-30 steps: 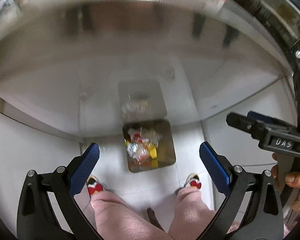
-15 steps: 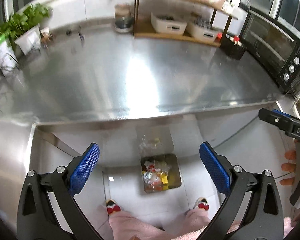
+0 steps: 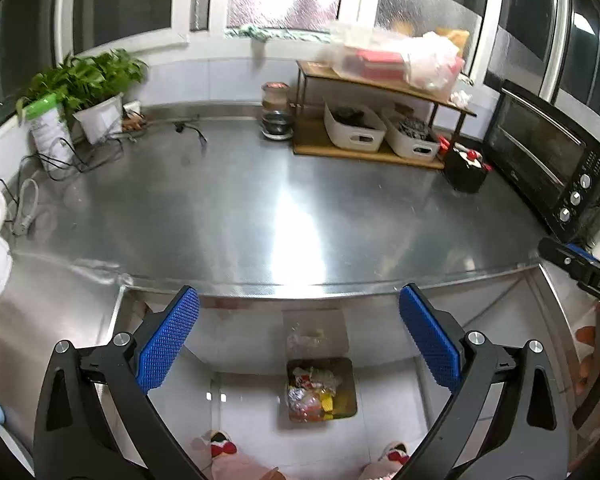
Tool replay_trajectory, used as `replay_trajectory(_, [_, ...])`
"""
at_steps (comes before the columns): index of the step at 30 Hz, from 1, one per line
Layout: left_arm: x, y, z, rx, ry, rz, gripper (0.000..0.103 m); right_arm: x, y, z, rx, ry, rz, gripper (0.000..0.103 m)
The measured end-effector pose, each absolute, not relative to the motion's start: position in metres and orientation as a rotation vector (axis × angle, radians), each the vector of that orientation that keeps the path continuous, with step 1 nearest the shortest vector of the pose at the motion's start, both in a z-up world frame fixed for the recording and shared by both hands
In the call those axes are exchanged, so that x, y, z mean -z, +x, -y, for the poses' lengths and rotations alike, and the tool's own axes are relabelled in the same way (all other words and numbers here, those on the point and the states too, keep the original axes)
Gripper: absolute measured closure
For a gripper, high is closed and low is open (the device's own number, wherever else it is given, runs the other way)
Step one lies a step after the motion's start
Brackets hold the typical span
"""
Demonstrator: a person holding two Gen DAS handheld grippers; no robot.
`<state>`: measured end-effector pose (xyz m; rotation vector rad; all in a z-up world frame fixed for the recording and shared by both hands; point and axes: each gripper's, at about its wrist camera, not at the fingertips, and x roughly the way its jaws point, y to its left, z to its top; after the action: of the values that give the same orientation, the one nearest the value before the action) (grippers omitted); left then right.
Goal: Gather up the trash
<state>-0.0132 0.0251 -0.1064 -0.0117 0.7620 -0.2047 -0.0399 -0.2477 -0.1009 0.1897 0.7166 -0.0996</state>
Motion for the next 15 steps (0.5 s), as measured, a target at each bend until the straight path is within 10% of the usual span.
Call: replay_trajectory(15, [0.079, -0.019, -0.018, 0.154, 0.058, -0.643, 0.008, 0.071, -0.049, 0.245, 0.158, 0.127, -0.611, 0.003])
